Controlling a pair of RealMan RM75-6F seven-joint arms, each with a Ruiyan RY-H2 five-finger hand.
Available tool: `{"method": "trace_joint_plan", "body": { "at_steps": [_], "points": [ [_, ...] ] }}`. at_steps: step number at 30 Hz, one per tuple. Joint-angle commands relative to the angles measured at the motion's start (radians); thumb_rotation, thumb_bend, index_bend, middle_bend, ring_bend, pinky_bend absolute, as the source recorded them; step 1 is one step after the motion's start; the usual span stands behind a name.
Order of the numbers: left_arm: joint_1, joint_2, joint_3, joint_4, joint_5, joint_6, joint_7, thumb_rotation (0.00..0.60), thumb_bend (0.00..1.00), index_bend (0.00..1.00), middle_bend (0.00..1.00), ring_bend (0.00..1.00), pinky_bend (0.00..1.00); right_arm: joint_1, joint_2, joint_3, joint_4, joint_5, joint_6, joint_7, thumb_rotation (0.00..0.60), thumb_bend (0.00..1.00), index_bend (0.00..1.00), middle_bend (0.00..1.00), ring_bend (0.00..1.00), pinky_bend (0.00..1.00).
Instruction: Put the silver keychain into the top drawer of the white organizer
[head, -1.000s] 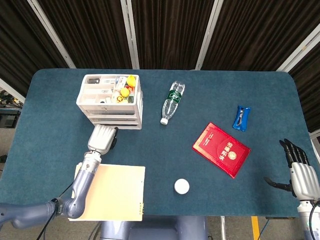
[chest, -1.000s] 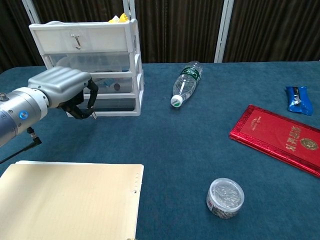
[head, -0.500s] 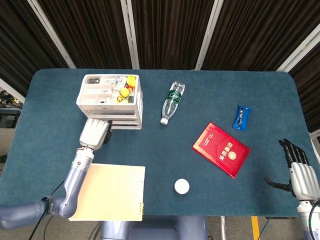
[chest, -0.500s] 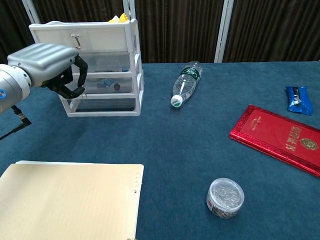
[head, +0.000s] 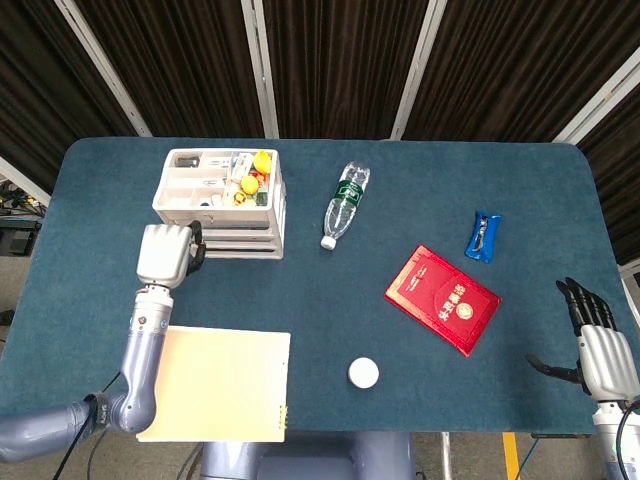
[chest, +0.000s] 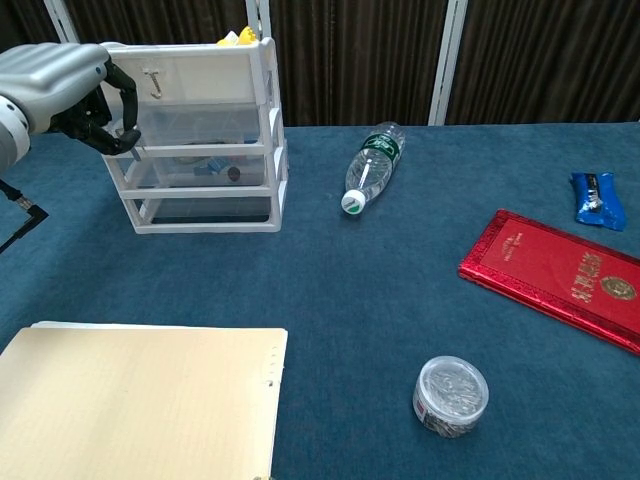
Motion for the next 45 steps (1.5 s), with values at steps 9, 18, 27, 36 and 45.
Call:
{"method": "trace_joint_plan", "body": {
  "at_steps": [9, 18, 27, 36, 45],
  "points": [
    [-0.014, -0.025, -0.029, 0.008, 0.018, 0.031, -0.021, 0.6, 0.48, 0.64, 1.0, 0.99, 0.85, 0.0, -0.001, 0.002, 0.001, -0.001, 0.003, 0.002, 0.6, 0.0, 0.0, 0.0, 0.0, 0.0],
    [-0.019, -0.028, -0.037, 0.001, 0.014, 0.04, -0.013, 0.6, 0.48, 0.64, 1.0, 0.99, 0.85, 0.001, -0.002, 0.003, 0.003, -0.001, 0.002, 0.003, 0.6, 0.0, 0.0, 0.0, 0.0, 0.0],
    [-0.019, -0.016, -0.045, -0.008, 0.013, 0.045, -0.012, 0.6, 0.48, 0.64, 1.0, 0.99, 0.85, 0.002, -0.002, 0.004, 0.003, -0.001, 0.002, 0.003, 0.6, 0.0, 0.0, 0.0, 0.0, 0.0],
    [-0.015, -0.001, -0.046, -0.017, 0.011, 0.048, -0.013, 0.6, 0.48, 0.64, 1.0, 0.99, 0.85, 0.001, -0.003, 0.002, 0.001, -0.005, 0.004, 0.001, 0.6, 0.0, 0.0, 0.0, 0.0, 0.0],
    [-0.033, -0.016, -0.035, -0.005, 0.015, 0.025, -0.008, 0.6, 0.48, 0.64, 1.0, 0.99, 0.85, 0.002, -0.002, 0.003, 0.001, -0.002, 0.003, 0.002, 0.6, 0.0, 0.0, 0.0, 0.0, 0.0]
  ]
}}
